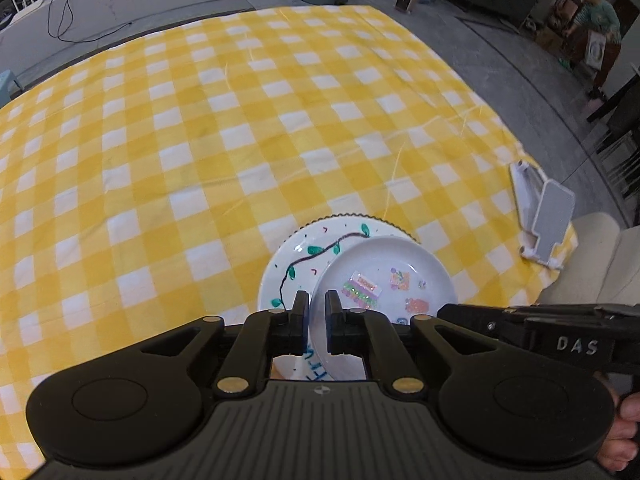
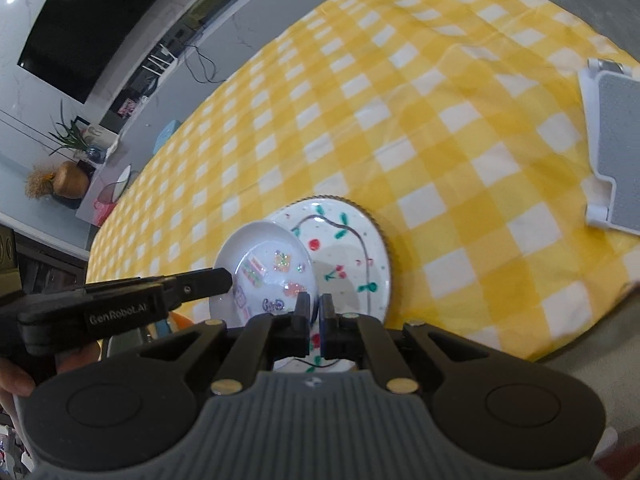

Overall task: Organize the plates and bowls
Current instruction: 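Lift the sticker plate with both tools and lower it onto the 'Fruity' plate, then open both tools and withdraw them from the stacked plates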

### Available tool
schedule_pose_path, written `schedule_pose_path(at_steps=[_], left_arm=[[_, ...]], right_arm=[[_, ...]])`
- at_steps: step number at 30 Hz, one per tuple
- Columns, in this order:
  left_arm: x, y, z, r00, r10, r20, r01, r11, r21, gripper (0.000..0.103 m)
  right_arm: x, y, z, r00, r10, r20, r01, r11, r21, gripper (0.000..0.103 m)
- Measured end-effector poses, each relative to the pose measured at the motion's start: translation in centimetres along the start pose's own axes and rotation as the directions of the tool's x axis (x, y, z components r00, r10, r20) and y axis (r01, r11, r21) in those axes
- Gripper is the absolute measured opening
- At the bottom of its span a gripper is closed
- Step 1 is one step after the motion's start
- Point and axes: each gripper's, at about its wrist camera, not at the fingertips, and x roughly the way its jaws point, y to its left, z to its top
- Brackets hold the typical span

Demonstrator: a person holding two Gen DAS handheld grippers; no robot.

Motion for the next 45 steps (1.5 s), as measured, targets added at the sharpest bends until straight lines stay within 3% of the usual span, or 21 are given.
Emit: schedule_pose_path(at_steps=[16, 26, 30, 35, 39, 43, 45], left_arm=[[2.6, -0.9, -0.7, 0.997, 0.081, -0.019, -0.08, 0.996, 0.047, 0.01], [2.7, -0.7, -0.8, 0.996, 0.087, -0.007, -0.086, 0.994, 0.06, 0.012], [2.8, -0.8, -0.8, 0.995, 0.099, 0.001, -0.099, 0.993, 0.068, 0.026], [2.0, -0.9, -0.9, 0.997, 0.081, 0.016, -0.082, 0.993, 0.087, 0.033], [0.3, -1.0, -1.0, 0.992, 0.096, 0.086, -0.103, 0.992, 0.076, 0.056], [-2.5, -1.3, -1.5, 0.974, 0.103, 0.201, -0.122, 0.989, 0.085, 0.074], [-3.8, -1.3, -1.6, 0.963, 0.108, 0.248, -0.131, 0.988, 0.08, 0.076]], right_arm=[[2.6, -0.9, 1.2, 0.999, -0.025, -0.029, 0.026, 0.998, 0.06, 0.004], [3.2, -0.7, 1.1, 0.999, -0.039, -0.025, 0.041, 0.998, 0.055, 0.004], [3.3, -0.7, 1.0, 0.998, -0.059, -0.021, 0.059, 0.997, 0.049, 0.005], [3.2, -0.4, 1.0, 0.999, -0.05, -0.016, 0.05, 0.998, 0.025, 0.005], [2.4, 0.1, 1.1, 0.998, -0.062, 0.022, 0.063, 0.998, -0.003, 0.011], [0.9, 0.4, 1.1, 0.995, -0.055, 0.087, 0.057, 0.998, -0.025, 0.035], [0.4, 0.4, 1.1, 0.992, -0.063, 0.111, 0.067, 0.997, -0.031, 0.039]])
